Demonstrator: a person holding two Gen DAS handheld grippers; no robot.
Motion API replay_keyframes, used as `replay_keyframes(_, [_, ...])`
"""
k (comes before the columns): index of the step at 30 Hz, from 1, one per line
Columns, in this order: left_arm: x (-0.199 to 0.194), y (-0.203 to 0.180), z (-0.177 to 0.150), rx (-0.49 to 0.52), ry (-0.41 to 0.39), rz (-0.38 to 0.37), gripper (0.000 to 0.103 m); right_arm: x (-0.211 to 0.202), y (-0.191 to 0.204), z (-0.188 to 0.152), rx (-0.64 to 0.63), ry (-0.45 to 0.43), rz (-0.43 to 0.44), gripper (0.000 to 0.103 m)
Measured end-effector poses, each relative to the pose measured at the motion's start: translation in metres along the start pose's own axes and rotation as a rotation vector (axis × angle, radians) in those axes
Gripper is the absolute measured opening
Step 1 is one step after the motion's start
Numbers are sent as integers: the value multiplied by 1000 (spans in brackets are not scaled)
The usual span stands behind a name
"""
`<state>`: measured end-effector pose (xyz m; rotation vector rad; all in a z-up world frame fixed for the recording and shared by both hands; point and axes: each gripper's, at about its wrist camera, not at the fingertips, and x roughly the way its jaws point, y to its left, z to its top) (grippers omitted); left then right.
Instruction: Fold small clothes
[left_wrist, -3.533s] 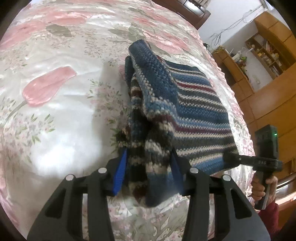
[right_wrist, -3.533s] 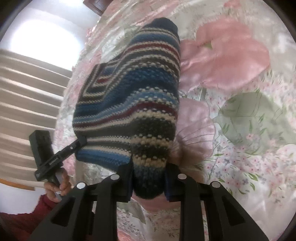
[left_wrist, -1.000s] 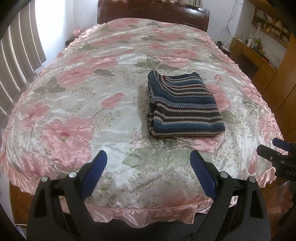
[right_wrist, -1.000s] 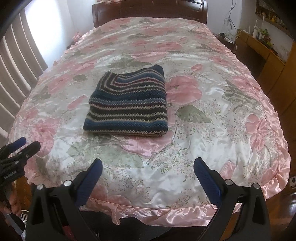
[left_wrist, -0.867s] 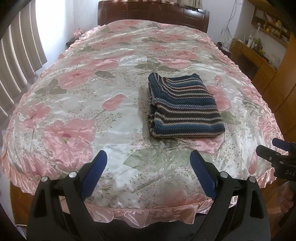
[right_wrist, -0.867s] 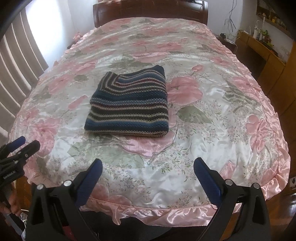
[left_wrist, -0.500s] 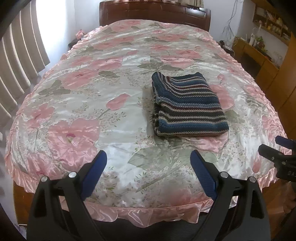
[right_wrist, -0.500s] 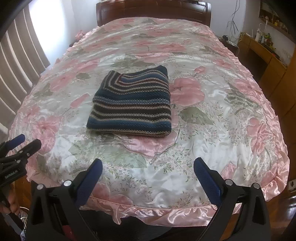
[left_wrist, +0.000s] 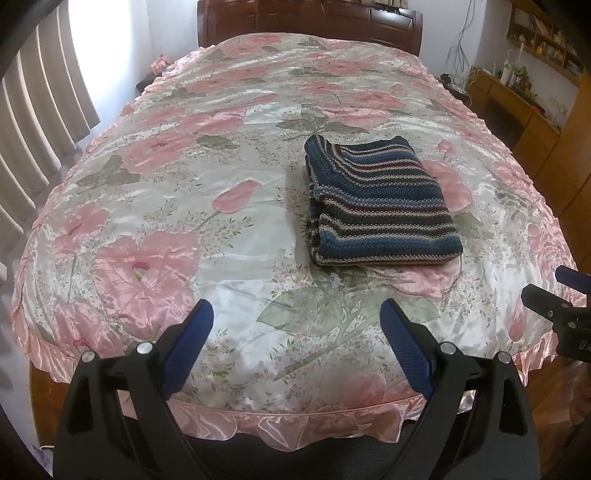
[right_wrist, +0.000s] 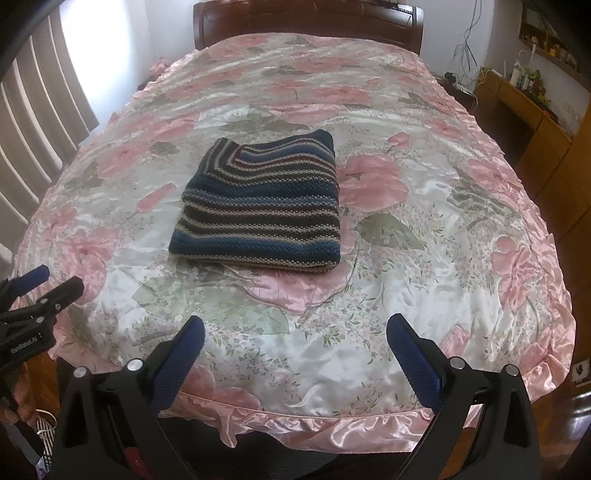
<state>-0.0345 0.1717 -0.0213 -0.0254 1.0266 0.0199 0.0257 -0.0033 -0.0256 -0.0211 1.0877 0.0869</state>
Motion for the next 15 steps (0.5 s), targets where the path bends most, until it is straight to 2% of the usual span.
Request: replay_keyframes(15, [2,1,0,4,3,4,91,8,-13,2,9,23,3,99])
